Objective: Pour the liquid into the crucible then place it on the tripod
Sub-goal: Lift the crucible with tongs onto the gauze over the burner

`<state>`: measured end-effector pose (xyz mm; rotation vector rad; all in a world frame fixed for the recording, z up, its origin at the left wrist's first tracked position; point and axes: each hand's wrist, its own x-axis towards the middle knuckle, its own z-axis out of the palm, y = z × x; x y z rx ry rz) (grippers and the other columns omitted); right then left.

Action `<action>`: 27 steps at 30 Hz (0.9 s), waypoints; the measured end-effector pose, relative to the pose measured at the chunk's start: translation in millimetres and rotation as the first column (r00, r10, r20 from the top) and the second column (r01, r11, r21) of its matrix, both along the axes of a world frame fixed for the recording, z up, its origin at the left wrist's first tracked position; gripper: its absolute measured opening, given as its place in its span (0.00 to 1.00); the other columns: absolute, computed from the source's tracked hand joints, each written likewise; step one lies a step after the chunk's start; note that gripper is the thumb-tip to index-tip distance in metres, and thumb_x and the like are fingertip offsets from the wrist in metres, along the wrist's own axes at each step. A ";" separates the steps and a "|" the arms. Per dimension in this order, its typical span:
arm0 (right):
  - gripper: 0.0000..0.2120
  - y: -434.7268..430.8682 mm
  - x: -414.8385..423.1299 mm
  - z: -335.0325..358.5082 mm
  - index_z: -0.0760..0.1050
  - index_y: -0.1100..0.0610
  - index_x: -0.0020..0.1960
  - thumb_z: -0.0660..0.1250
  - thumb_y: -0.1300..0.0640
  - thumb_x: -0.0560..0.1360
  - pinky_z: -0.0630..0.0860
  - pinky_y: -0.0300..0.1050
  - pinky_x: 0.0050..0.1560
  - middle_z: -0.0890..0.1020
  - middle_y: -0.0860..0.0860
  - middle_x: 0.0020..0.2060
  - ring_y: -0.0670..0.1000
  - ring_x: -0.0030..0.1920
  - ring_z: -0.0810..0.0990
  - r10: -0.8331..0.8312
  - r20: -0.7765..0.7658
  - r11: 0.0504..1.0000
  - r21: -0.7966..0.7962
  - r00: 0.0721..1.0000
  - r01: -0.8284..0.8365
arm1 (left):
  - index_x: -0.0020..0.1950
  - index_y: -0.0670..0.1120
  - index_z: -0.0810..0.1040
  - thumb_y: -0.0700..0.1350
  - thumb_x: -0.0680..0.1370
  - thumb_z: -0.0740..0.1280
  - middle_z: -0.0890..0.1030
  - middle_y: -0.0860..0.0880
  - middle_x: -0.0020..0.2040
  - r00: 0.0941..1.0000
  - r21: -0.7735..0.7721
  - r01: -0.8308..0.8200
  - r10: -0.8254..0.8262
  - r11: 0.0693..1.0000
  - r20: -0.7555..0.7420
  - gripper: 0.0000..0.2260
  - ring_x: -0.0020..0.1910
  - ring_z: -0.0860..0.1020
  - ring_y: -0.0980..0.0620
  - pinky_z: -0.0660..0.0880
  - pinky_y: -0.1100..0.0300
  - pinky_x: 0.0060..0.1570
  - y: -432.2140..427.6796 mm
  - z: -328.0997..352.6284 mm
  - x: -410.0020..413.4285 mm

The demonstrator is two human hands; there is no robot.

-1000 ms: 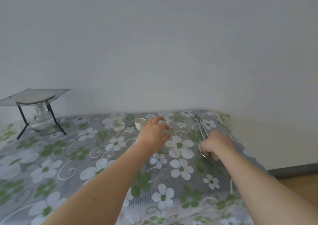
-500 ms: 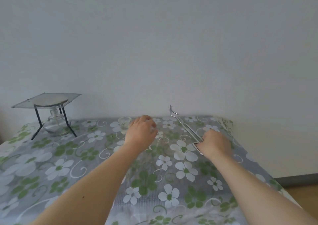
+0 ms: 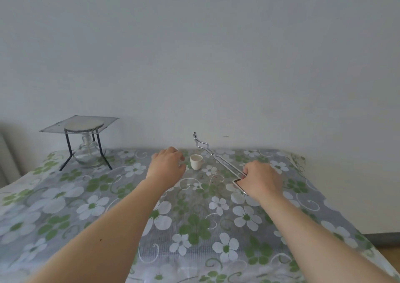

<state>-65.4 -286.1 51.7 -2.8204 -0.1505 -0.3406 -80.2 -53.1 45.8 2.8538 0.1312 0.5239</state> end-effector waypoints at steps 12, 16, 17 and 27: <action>0.26 3.9 -2.6 -0.1 0.69 0.53 0.33 0.74 0.33 0.62 0.62 0.39 0.26 0.74 0.47 0.27 0.50 0.31 0.74 -0.003 -0.022 0.999 -0.054 1.000 0.001 | 0.59 0.49 0.76 0.49 0.78 0.61 0.75 0.48 0.63 0.999 -0.008 -0.004 0.004 1.000 0.042 0.12 0.62 0.71 0.47 0.66 0.51 0.62 1.2 -3.8 3.0; 0.30 2.5 -6.2 0.1 0.69 0.54 0.39 0.72 0.29 0.59 0.61 0.40 0.26 0.72 0.46 0.28 0.51 0.35 0.74 -0.008 -0.056 0.999 -0.038 0.998 0.006 | 0.59 0.48 0.76 0.49 0.78 0.61 0.75 0.48 0.63 0.998 -0.027 -0.015 0.017 1.000 0.055 0.12 0.61 0.72 0.47 0.65 0.52 0.62 3.2 -5.1 1.7; 0.32 2.7 -6.6 -0.8 0.69 0.54 0.42 0.72 0.28 0.58 0.61 0.40 0.26 0.71 0.46 0.29 0.51 0.37 0.75 -0.008 -0.065 1.000 -0.028 0.998 0.006 | 0.59 0.48 0.76 0.49 0.78 0.61 0.75 0.48 0.63 0.998 -0.028 -0.017 0.018 0.999 0.057 0.12 0.61 0.72 0.47 0.65 0.52 0.62 3.7 -5.4 1.3; 0.53 4.6 -2.5 -11.1 0.68 0.60 0.66 0.68 0.23 0.56 0.70 0.45 0.40 0.79 0.54 0.55 0.57 0.58 0.77 0.017 -0.131 1.000 0.000 0.991 -0.017 | 0.59 0.49 0.77 0.49 0.78 0.61 0.75 0.48 0.62 0.998 -0.026 -0.018 0.019 1.000 0.057 0.12 0.62 0.72 0.47 0.65 0.52 0.63 3.6 -7.5 2.2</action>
